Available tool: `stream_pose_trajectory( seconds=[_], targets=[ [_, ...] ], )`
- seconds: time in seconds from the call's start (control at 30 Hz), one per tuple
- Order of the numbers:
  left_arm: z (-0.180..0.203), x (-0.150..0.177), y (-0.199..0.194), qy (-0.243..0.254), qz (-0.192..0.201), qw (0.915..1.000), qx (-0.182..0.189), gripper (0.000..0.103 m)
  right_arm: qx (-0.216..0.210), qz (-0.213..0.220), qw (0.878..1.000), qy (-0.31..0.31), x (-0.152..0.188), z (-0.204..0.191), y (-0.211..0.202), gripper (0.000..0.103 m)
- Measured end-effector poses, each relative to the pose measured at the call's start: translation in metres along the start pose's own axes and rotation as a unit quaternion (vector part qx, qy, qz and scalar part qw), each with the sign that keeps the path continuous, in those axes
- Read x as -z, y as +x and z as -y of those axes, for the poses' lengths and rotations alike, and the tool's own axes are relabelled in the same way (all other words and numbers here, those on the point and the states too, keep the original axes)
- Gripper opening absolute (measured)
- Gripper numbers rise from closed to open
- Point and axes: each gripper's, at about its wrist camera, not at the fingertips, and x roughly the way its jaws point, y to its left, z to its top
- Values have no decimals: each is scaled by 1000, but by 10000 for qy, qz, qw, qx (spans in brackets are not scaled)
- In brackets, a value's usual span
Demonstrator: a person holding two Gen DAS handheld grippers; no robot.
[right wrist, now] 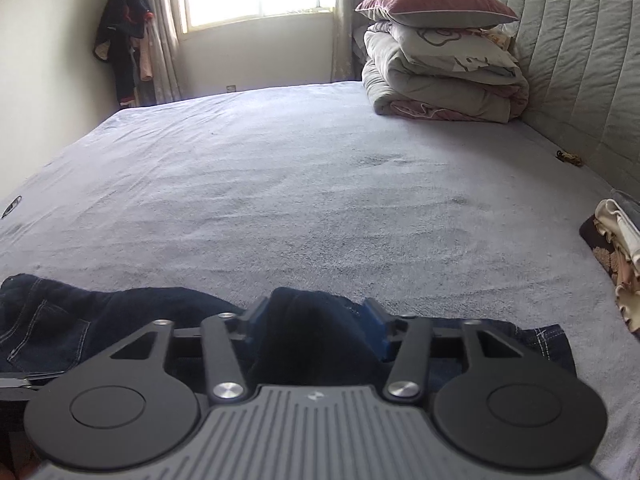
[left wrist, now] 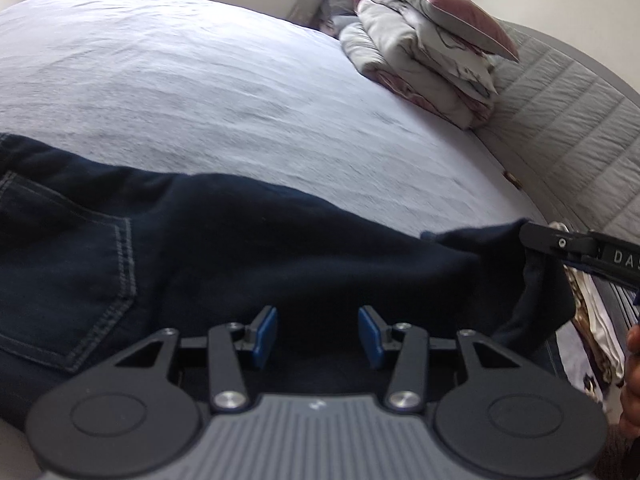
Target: Fold clothes
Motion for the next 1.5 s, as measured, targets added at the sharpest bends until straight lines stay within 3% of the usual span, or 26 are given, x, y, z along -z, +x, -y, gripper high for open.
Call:
stream_pose_trajectory(
  seconds=[0.03, 0.17, 0.67, 0.97, 1.1, 1.17, 1.2, 1.33, 1.4, 1.5],
  targets=[
    [2, 1, 0, 10, -37, 10000, 51, 46, 17, -26, 10000, -17, 2, 1, -3, 29],
    [11, 6, 3, 137, -123, 9997, 185, 46, 86, -60, 9999, -13, 12, 3, -17, 23],
    [57, 31, 14, 736, -364, 9938, 748, 46, -86, -381, 9947, 952, 92, 63, -81, 22],
    [85, 45, 34, 1155, -458, 9896, 731, 47, 251, -546, 9893, 1332, 126, 102, -92, 22],
    [93, 46, 39, 1246, -459, 9885, 727, 47, 233, -446, 9864, 1564, 122, 123, -94, 27],
    [97, 44, 38, 1240, -429, 9882, 787, 45, 200, -304, 9864, 1600, 114, 128, -93, 41],
    [99, 43, 38, 1236, -414, 9881, 818, 45, 174, -238, 9866, 1607, 109, 129, -93, 42],
    [98, 22, 27, 775, -158, 9867, 1420, 45, 52, -66, 9873, 1589, 85, 139, -83, 45],
    [104, 8, 28, 488, -253, 9820, 1805, 47, -34, -25, 9853, 1705, 73, 149, -74, 47],
    [132, -3, 36, 483, -399, 9796, 1909, 58, -240, -161, 9772, 2104, 60, 173, -50, 47]
  ],
)
